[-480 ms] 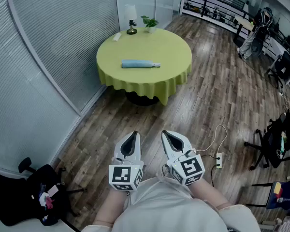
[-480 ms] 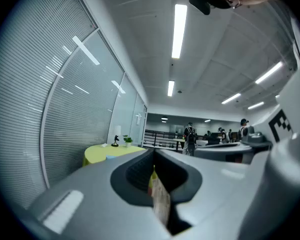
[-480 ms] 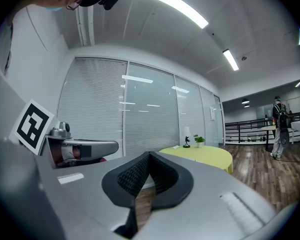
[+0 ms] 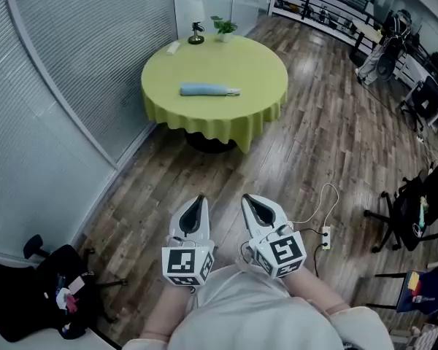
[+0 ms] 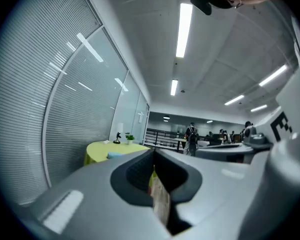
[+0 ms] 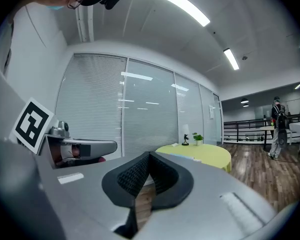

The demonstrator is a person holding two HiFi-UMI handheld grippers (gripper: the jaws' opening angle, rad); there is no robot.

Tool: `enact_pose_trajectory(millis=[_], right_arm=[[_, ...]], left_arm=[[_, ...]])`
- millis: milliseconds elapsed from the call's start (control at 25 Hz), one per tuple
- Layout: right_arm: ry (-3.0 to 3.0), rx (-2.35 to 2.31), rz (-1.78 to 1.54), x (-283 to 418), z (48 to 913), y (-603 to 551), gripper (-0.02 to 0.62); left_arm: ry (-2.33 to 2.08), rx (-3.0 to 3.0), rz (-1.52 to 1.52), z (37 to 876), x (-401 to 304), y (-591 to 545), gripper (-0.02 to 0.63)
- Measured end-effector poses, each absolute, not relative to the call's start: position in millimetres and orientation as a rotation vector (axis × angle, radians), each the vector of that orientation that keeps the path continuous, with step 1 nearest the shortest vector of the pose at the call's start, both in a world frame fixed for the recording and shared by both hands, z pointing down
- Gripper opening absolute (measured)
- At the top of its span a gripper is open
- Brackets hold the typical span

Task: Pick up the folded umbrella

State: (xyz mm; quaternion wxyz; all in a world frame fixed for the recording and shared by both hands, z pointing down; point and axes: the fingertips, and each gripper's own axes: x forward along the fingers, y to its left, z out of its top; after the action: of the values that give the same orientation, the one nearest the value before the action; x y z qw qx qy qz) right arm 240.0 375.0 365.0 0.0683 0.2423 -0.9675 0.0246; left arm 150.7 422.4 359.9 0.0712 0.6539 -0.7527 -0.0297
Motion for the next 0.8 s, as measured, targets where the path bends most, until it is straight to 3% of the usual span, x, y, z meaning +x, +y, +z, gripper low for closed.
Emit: enact_pose_trajectory(millis=[480, 800], right_arm=[[-2.876, 0.711, 0.267, 229, 397, 349, -0.002], [-2.876, 0.561, 0.213, 175, 420, 287, -0.001]], left_arm=[[-2.238, 1.894, -0.02, 391, 136, 409, 0.006], [-2.329, 1.819, -0.074, 398, 90, 353, 0.006]])
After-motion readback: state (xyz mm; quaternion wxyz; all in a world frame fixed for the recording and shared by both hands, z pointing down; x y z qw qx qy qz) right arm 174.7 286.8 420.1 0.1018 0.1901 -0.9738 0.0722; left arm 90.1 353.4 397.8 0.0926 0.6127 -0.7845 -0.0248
